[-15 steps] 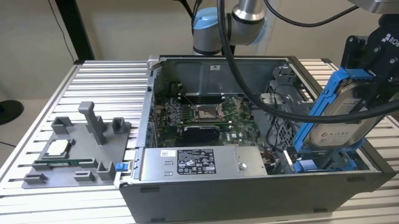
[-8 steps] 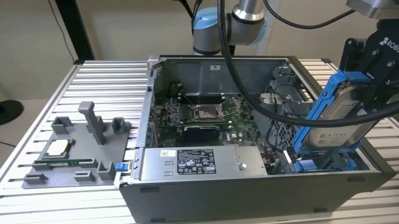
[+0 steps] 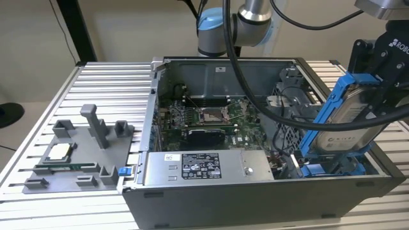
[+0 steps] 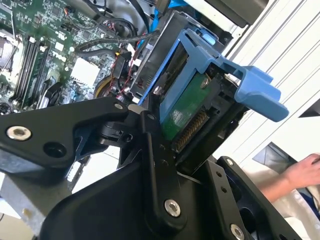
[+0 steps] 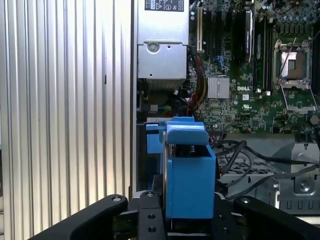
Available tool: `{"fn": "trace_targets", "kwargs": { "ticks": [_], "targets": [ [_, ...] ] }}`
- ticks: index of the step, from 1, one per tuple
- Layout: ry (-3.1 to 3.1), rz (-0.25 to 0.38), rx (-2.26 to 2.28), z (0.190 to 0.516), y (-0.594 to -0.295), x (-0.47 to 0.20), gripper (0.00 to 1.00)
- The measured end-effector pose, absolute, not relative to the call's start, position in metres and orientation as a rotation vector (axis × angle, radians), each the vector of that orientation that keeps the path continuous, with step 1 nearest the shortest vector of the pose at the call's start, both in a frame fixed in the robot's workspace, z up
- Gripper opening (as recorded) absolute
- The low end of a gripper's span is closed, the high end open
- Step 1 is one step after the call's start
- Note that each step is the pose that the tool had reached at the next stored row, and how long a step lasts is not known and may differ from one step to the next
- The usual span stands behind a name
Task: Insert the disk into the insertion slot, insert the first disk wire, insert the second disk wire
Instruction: 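Insert the disk into the insertion slot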
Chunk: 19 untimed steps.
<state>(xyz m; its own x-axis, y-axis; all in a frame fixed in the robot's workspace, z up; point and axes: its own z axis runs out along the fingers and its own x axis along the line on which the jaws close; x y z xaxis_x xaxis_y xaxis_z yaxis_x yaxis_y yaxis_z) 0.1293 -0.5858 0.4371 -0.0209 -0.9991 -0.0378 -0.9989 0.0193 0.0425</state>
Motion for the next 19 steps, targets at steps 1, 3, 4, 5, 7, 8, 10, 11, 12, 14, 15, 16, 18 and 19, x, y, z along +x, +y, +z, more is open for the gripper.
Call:
{"fn": "trace_targets", "kwargs": {
  "ticks": [1, 3, 4, 5, 7, 8, 10, 11, 12, 14, 15, 16, 18, 19],
  "targets": [
    [-2.241, -0.090, 2.197, 0.436, -0.586, 0.129, 0.00],
    [-2.243, -0.095, 2.198, 0.434, -0.586, 0.129, 0.00],
    [-2.244, -0.098, 2.200, 0.433, -0.586, 0.129, 0.00],
    [-2.245, -0.101, 2.201, 0.432, -0.586, 0.130, 0.00],
    [-2.247, -0.107, 2.204, 0.429, -0.586, 0.130, 0.00],
    [-2.249, -0.109, 2.205, 0.428, -0.586, 0.130, 0.00],
    [-2.251, -0.114, 2.207, 0.426, -0.586, 0.131, 0.00],
    [-2.252, -0.117, 2.208, 0.425, -0.586, 0.132, 0.00],
    [-2.253, -0.120, 2.209, 0.424, -0.586, 0.132, 0.00],
    [-2.255, -0.124, 2.211, 0.421, -0.586, 0.133, 0.00],
    [-2.255, -0.126, 2.212, 0.420, -0.586, 0.134, 0.00],
    [-2.256, -0.128, 2.213, 0.419, -0.586, 0.134, 0.00],
    [-2.258, -0.132, 2.214, 0.416, -0.586, 0.135, 0.00],
    [-2.258, -0.133, 2.215, 0.414, -0.586, 0.135, 0.00]
  ]
}}
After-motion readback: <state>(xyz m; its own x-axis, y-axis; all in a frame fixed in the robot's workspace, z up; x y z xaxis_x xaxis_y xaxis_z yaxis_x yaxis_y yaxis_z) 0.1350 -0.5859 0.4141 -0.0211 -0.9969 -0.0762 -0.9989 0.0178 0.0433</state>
